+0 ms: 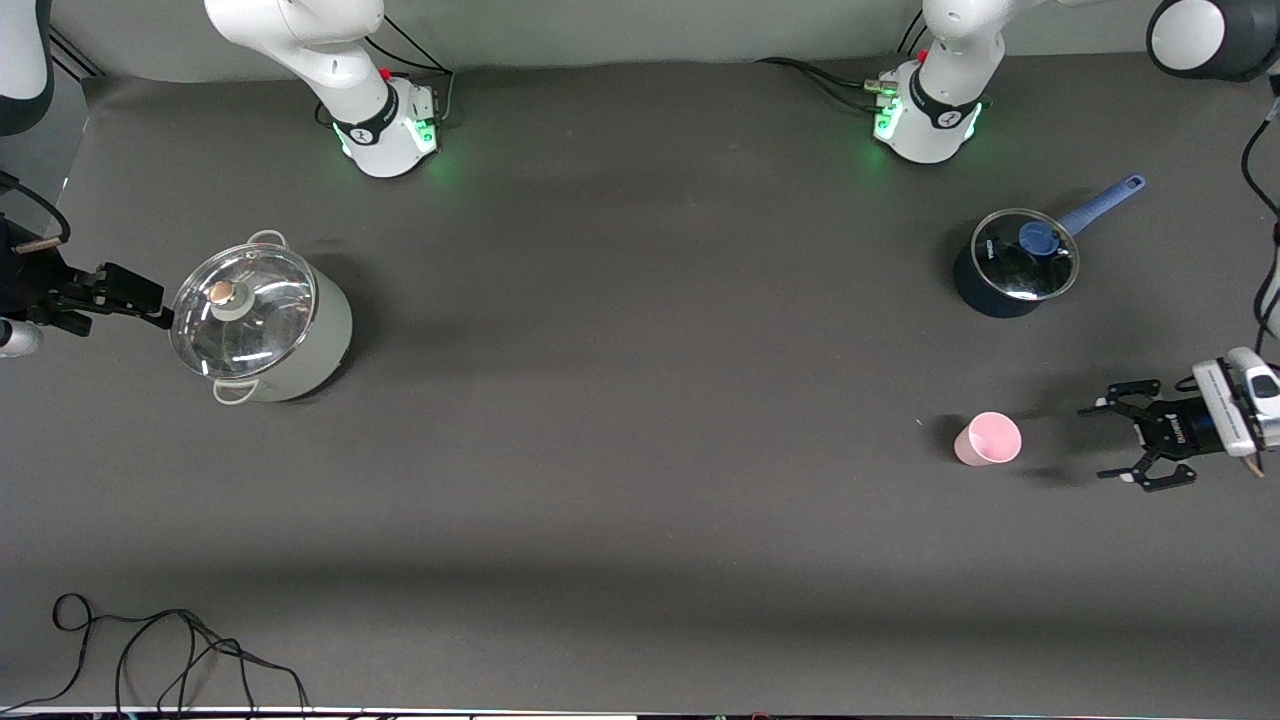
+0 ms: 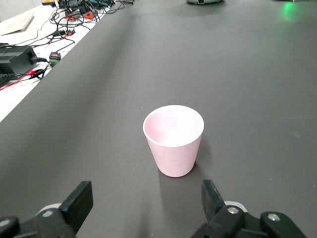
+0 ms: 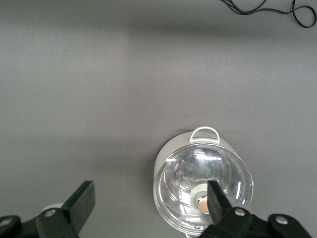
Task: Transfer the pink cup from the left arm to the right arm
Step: 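Close the left gripper around the pink cup's base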
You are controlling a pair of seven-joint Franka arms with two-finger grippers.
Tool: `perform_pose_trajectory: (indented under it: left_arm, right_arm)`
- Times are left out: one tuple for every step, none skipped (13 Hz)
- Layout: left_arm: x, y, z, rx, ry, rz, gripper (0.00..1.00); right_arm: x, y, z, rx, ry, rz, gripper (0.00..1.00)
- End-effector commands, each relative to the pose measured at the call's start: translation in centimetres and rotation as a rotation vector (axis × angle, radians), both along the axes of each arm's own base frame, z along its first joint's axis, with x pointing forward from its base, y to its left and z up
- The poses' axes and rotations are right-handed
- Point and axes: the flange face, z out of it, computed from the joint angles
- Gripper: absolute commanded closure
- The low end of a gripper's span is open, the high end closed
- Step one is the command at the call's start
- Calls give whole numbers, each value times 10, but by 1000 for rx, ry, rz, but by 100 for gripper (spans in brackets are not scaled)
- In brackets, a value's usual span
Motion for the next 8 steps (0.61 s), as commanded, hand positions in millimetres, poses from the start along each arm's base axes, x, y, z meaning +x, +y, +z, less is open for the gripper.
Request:
perform_pose_trajectory:
  left_arm:
    - [-4,-5,-50,-90,-44,7,2]
    - [-7,-8,-65,-103,-45,8,2]
    - [-11,-11,-77,-125,-28,14,2]
    - [-13,-10,-83,-134,-19,21,2]
    - [-14,-11,-86,-136,-17,22,2]
    - [-15,-13,-91,-148,-14,28,2]
    - [-16,-16,-97,-174,-7,34,2]
    - [-18,-23,-104,-195,3,26,2]
  right_arm:
    - [2,2,4,-10,-9,-17,0]
    - [2,2,4,-10,-9,-17,0]
    - [2,2,4,-10,-9,-17,0]
    - [2,2,4,-10,-10,-17,0]
    - [3,2,4,-10,-10,-19,0]
    - [3,2,4,-10,-10,-19,0]
    - [3,2,3,-10,-9,-17,0]
    - [3,2,4,-10,-10,-17,0]
